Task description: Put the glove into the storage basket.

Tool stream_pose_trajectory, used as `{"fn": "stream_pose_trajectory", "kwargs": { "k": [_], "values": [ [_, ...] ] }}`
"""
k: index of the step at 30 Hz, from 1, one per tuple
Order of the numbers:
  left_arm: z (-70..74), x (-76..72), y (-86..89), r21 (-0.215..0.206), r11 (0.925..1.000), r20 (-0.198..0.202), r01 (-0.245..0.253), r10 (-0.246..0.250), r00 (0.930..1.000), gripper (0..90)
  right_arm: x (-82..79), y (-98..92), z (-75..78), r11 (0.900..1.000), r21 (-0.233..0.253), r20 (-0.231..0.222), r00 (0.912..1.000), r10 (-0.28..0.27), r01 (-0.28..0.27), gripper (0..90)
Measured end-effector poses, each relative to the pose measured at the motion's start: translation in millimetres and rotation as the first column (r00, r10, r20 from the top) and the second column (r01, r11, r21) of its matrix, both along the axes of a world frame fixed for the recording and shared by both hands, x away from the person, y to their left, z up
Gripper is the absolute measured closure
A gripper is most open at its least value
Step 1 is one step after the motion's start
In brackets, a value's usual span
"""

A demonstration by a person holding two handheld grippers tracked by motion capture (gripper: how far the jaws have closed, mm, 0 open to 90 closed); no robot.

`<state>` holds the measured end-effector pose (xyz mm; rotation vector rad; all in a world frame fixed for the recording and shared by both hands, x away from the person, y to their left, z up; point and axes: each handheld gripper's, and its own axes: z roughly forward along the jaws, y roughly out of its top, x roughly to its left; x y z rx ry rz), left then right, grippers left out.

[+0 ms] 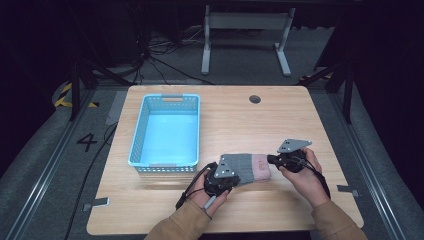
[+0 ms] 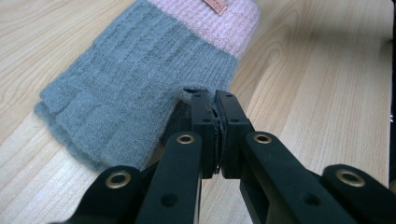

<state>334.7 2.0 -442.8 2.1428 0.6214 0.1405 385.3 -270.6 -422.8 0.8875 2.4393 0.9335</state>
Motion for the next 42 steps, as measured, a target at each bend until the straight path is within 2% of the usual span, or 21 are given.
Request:
{"fn": "stream_pose_trajectory", "kwargs": {
  "k": [13, 17, 20, 23, 28, 30, 34, 37, 40, 42],
  "values": [
    [-7.5, 3.1, -2.8, 0.018, 0.9998, -0.032, 0.008, -0.007, 0.9994, 87.4, 6.6, 3.5, -12.8, 1.000, -0.023, -0.012, 0.9999, 0.013, -0.013, 88.5],
    [-8.1, 4.4, -1.1, 0.000, 0.9999, -0.045, 0.014, -0.014, 0.9989, 83.9, 8.2, 1.2, -14.4, 1.000, -0.022, -0.004, 1.0000, 0.002, -0.003, 77.1],
    [-8.0, 5.1, 1.0, -0.023, 0.9994, -0.068, 0.027, -0.028, 0.9973, 72.9, 8.1, -4.6, -13.5, 1.000, -0.006, 0.001, 0.9996, -0.030, 0.030, 70.3],
    [-5.8, 4.4, 4.3, -0.030, 0.9987, -0.059, 0.041, -0.043, 0.9973, 68.5, 7.6, -7.0, -13.7, 0.999, -0.009, 0.007, 0.9990, -0.045, 0.045, 68.5],
    [1.7, 6.4, 17.2, -0.073, 0.9974, -0.041, 0.000, -0.003, 0.9991, 63.8, 4.6, -15.3, -9.9, 0.998, 0.015, -0.002, 0.9977, -0.067, 0.067, 64.1],
    [3.9, 9.5, 21.3, -0.075, 0.9971, -0.047, -0.017, 0.013, 0.9988, 63.2, 4.4, -21.7, -7.1, 0.996, 0.039, 0.002, 0.9969, -0.078, 0.078, 61.0],
    [6.5, 9.6, 21.0, -0.072, 0.9973, -0.039, -0.019, 0.016, 0.9991, 61.4, 5.4, -28.5, -5.7, 0.995, 0.030, 0.007, 0.9957, -0.092, 0.092, 59.6],
    [8.9, 9.8, 18.8, -0.071, 0.9971, -0.019, -0.027, 0.026, 0.9995, 57.8, 4.9, -34.7, -3.5, 0.992, 0.050, -0.006, 0.9933, -0.115, 0.116, 56.7],
    [11.2, 11.1, 17.4, -0.068, 0.9974, -0.017, -0.025, 0.024, 0.9996, 53.5, 3.1, -40.6, 1.0, 0.989, 0.079, -0.014, 0.9923, -0.123, 0.124, 49.8],
    [12.2, 12.8, 17.2, -0.067, 0.9974, -0.008, -0.028, 0.028, 0.9996, 52.4, 2.7, -41.5, 1.7, 0.989, 0.082, -0.015, 0.9924, -0.122, 0.123, 47.7]
  ]
}}
